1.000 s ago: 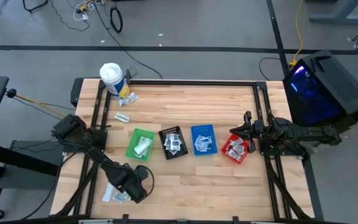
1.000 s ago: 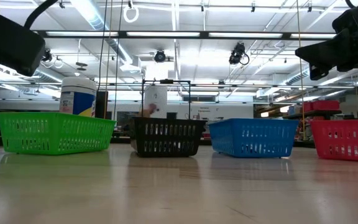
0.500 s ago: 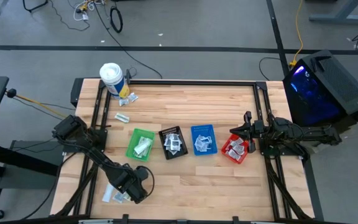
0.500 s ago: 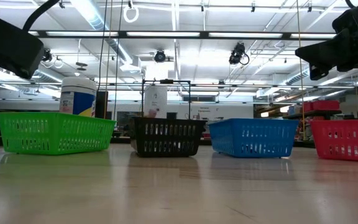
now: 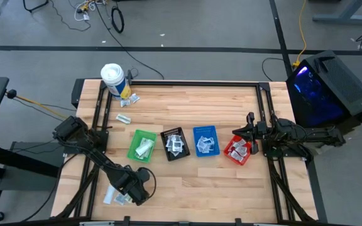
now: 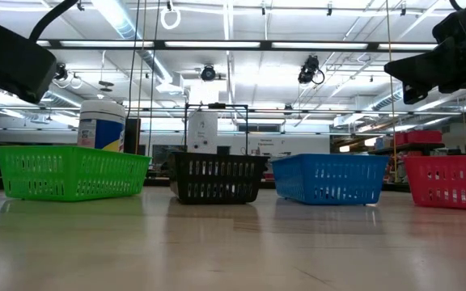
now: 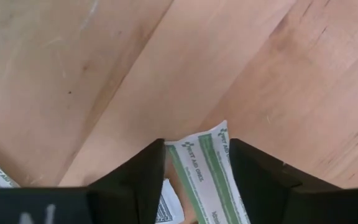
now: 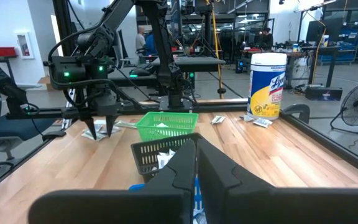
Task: Pick & Place First Aid Supplies
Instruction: Put the bandage into the green basket
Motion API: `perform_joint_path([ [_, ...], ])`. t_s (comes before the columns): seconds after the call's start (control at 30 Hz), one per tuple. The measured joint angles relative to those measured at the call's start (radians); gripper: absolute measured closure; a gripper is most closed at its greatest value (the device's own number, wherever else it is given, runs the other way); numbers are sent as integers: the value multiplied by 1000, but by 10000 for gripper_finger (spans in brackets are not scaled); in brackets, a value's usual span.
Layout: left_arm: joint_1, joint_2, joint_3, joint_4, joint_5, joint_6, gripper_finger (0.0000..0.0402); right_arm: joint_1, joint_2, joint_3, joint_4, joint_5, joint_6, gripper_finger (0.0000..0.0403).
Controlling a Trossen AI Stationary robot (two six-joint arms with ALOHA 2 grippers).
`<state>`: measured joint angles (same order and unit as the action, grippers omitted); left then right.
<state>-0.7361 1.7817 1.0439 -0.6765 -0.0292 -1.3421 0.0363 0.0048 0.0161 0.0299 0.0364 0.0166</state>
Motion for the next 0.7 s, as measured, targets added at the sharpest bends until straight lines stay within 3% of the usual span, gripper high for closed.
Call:
perform_joint_path([
  [0.17, 0, 0, 0, 0, 0, 1, 231, 0, 0, 0, 0, 0, 0, 380],
  [0.7, 0, 0, 0, 0, -3, 3, 232, 0, 0, 0, 0, 0, 0, 380],
])
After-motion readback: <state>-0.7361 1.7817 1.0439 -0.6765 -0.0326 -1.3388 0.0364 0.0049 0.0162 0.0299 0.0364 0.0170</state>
